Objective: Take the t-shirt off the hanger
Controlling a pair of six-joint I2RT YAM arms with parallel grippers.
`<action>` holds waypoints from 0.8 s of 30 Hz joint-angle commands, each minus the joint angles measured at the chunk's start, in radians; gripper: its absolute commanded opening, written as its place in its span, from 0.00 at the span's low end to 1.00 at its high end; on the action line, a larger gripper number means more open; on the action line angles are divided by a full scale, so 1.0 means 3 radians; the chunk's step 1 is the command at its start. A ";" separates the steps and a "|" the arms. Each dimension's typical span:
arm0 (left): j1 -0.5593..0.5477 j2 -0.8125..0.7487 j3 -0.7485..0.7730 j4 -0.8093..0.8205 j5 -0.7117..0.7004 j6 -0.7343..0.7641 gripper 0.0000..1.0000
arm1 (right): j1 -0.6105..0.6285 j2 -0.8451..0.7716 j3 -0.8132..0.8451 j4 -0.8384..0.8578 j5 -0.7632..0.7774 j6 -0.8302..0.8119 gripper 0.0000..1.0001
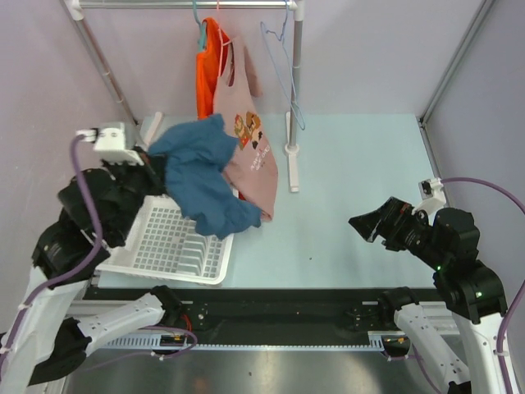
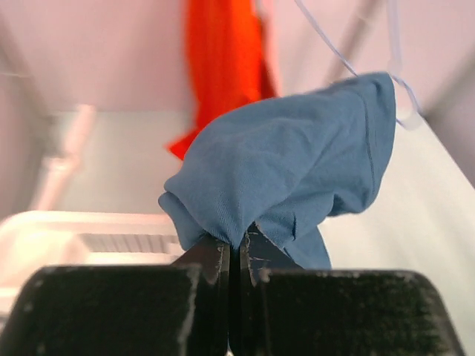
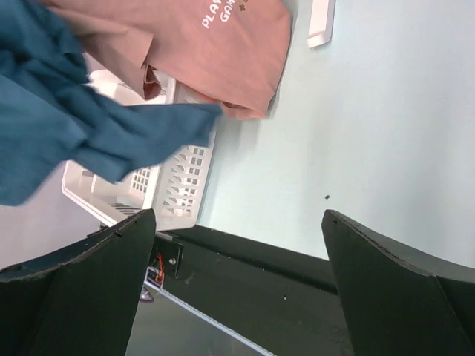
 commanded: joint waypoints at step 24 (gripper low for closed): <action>0.0942 -0.0197 -0.1220 0.0054 -0.0398 -0.0726 0.89 | -0.0003 0.0062 -0.0086 0.0199 -0.0122 0.0010 1.00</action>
